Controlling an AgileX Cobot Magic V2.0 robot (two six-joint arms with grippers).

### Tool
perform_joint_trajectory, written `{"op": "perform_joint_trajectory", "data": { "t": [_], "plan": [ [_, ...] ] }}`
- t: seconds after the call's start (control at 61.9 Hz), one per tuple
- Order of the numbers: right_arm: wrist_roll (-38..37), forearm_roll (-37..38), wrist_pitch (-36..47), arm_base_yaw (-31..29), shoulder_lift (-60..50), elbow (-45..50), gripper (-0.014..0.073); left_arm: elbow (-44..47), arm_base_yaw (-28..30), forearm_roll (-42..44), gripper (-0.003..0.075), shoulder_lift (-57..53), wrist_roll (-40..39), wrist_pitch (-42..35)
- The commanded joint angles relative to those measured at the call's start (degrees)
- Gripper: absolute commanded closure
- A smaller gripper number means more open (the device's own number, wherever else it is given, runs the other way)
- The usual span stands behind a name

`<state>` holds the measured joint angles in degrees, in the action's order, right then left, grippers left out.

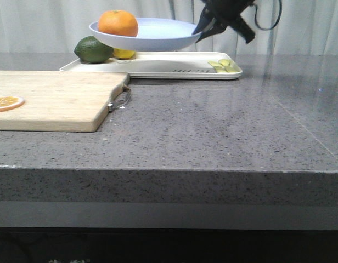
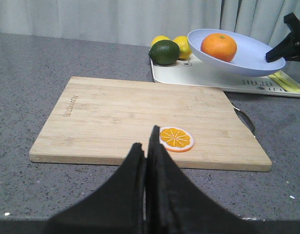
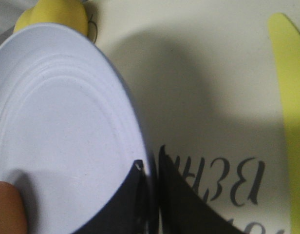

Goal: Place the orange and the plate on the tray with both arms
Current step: 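Lift the plate with the orange using the right gripper toward the white tray, then lower the plate onto the white tray with the right gripper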

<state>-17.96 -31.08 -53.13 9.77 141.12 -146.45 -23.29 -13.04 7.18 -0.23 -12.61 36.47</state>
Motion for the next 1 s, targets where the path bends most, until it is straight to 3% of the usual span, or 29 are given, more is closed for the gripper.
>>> {"op": "perform_joint_trajectory", "data": {
  "t": [0.0,0.776,0.986],
  "plan": [
    [-3.98,-3.17,5.16,-0.64,-1.15,-6.09,0.0696,-1.35,0.02,0.29,0.0738,-0.85,-0.59,-4.77],
    [-5.14,-0.38,10.56,-1.09,2.3,-7.13,0.0687,-1.35,0.02,0.29,0.0738,-0.85,-0.59,-4.77],
    [-5.14,0.13,10.51,-1.09,2.3,-7.13,0.0587,-1.35,0.02,0.29,0.0738,-0.85,-0.59,-4.77]
  ]
}}
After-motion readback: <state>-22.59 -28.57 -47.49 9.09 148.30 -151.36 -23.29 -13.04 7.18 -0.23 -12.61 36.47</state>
